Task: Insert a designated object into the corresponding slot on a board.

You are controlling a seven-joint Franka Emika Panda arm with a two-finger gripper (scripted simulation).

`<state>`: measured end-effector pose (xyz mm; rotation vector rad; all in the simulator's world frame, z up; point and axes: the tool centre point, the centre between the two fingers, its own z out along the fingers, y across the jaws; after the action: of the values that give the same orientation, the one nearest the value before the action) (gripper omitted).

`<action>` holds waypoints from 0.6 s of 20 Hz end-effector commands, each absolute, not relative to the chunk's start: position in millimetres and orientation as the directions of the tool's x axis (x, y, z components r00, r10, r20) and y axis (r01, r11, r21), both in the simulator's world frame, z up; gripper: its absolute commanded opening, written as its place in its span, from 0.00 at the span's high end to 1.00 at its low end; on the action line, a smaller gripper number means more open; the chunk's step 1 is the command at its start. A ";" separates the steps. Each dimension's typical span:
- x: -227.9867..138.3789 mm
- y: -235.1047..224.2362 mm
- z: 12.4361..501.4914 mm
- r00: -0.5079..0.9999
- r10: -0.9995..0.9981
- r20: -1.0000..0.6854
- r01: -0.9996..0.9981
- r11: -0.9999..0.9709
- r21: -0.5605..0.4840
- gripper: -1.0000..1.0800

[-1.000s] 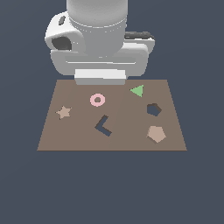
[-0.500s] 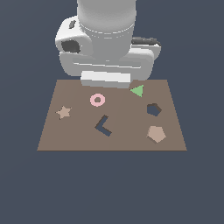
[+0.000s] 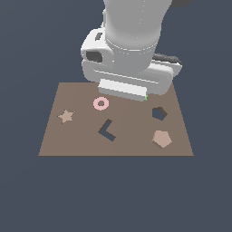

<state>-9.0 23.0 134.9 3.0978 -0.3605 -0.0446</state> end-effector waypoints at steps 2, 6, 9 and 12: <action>-4.1 40.2 125.4 0.950 -0.312 -0.022 -0.312 -0.950 0.024 0.04; 5.3 62.1 112.8 0.908 -0.419 -0.018 -0.419 -0.908 0.022 0.04; 14.7 78.7 102.8 0.866 -0.500 -0.014 -0.500 -0.866 0.019 0.04; 26.0 94.5 92.8 0.816 -0.578 -0.011 -0.578 -0.816 0.016 0.04</action>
<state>20.4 86.6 97.9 3.0028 -0.8762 -0.0273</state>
